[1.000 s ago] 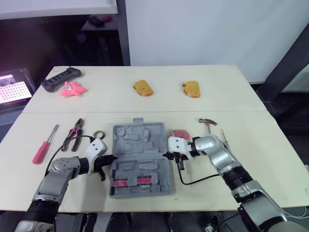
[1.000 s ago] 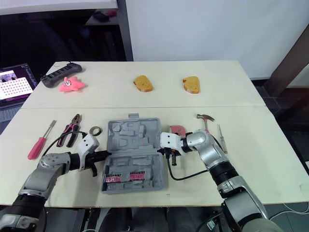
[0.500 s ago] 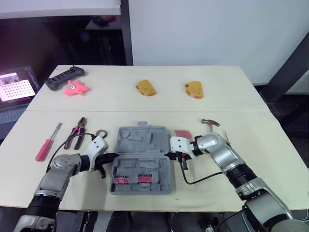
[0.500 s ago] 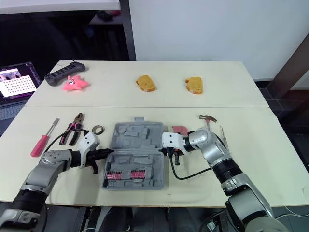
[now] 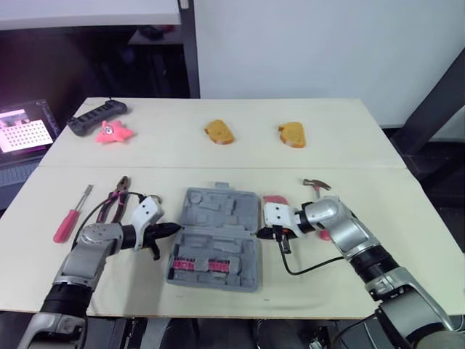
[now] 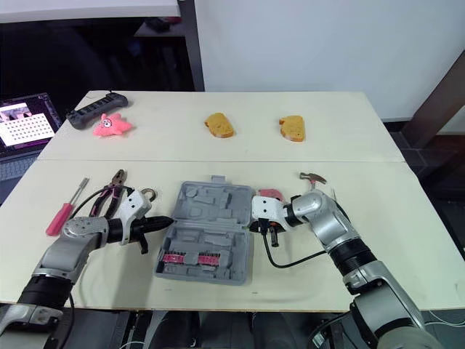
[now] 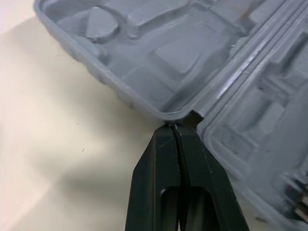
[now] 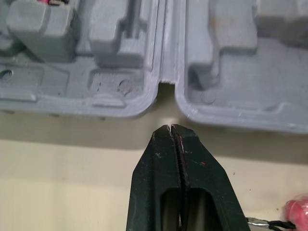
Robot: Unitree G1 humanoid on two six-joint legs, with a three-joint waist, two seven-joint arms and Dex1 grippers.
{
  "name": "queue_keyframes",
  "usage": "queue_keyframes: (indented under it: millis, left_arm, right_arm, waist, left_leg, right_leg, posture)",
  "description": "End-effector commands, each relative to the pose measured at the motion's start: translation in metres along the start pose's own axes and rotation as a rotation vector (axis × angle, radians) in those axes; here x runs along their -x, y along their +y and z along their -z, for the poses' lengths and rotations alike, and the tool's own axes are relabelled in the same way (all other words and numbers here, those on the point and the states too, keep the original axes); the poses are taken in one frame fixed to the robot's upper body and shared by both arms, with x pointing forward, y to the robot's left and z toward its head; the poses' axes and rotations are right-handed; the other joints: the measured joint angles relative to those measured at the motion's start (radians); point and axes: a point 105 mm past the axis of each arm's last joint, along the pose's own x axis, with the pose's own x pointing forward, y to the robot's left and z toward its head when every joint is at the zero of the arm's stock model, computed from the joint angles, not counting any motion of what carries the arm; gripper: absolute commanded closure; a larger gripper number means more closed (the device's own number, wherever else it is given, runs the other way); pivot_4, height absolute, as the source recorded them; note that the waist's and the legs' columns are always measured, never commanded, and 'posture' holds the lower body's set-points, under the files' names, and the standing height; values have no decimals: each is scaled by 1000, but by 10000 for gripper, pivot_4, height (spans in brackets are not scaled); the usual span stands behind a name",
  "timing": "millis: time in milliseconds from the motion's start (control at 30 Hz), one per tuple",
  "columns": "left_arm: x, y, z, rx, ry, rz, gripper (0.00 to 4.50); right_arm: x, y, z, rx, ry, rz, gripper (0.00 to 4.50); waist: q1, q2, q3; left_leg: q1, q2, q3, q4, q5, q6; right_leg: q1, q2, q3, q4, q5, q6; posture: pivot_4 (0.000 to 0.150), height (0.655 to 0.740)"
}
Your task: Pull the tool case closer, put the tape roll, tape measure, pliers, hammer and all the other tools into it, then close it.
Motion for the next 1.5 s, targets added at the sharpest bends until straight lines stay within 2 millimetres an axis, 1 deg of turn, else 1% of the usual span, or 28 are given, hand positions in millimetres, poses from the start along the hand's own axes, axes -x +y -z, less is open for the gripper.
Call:
queue_keyframes:
  millis: [33,100,200,367,567,600,667,733,1067,1200,1300,1400,1500]
  left_arm:
    - [-5,-11,-10,-21,-35,70,45000]
    - [-7,-16,-10,-15,-33,90,45000]
    - [-9,-25,-3,8,-17,121,45000]
    - [-9,-27,1,20,-10,118,45000]
    - [-9,-30,0,12,-8,121,45000]
    - [-8,-31,-3,15,-18,120,45000]
    - [-7,-37,-5,19,-22,130,45000]
    - [-6,-42,-4,25,-12,145,45000]
    - [-9,-45,0,40,-4,145,45000]
    - [-2,-53,5,50,11,158,45000]
    - [5,-60,12,69,33,165,45000]
    - [12,-63,20,88,53,158,45000]
    - [13,-66,23,95,59,156,45000]
  right_arm:
    - [2,-5,-18,31,-53,19,44578]
    - [2,-3,-19,26,-59,18,44578]
    - [2,0,-18,18,-57,14,44578]
    - [4,3,-18,11,-55,13,44578]
    - [5,9,-19,8,-56,5,44578]
    - [5,10,-19,10,-55,2,44578]
    - [4,14,-19,13,-52,-8,44578]
    - [6,17,-17,13,-43,-15,44578]
    - [7,24,-12,-5,-35,-18,44578]
    - [6,33,-13,-13,-37,-33,44578]
    - [5,39,-12,-24,-39,-41,44578]
    - [3,48,-12,-35,-41,-60,44578]
    - [2,55,-14,-48,-46,-80,44578]
  waist:
    - [-1,0,0]
    - [-1,0,0]
    - [-2,0,0]
    - [-3,0,0]
    - [-3,0,0]
    - [-3,0,0]
    - [-3,0,0]
    - [-4,0,0]
    - [-3,0,0]
    - [-4,0,0]
    - [-5,0,0]
    - [-4,0,0]
    - [-5,0,0]
  left_leg:
    - [0,0,0,0,0,0]
    - [0,0,0,0,0,0]
    - [0,0,0,0,0,0]
    - [0,0,0,0,0,0]
    - [0,0,0,0,0,0]
    - [0,0,0,0,0,0]
    - [0,0,0,0,0,0]
    - [0,0,0,0,0,0]
    - [0,0,0,0,0,0]
    - [0,0,0,0,0,0]
    - [0,0,0,-1,0,0]
    - [0,0,0,-1,0,0]
    - [0,0,0,-1,0,0]
  right_leg:
    - [0,0,0,0,0,0]
    - [0,0,0,0,0,0]
    - [0,0,0,0,0,0]
    - [0,0,0,0,0,0]
    - [0,0,0,0,0,0]
    - [0,0,0,0,0,0]
    - [0,0,0,0,0,0]
    - [0,0,0,-1,0,0]
    - [0,0,0,-1,0,0]
    - [0,0,0,-1,0,0]
    - [0,0,0,-2,0,0]
    - [0,0,0,-2,0,0]
    - [0,0,0,-3,-1,-1]
  posture:
    - [1500,7150]
    - [1500,7150]
    - [1500,7150]
    - [1500,7150]
    - [1500,7150]
    - [1500,7150]
    - [1500,7150]
    - [1500,7150]
    - [1500,7150]
    - [1500,7150]
    - [1500,7150]
    - [1500,7150]
    - [1500,7150]
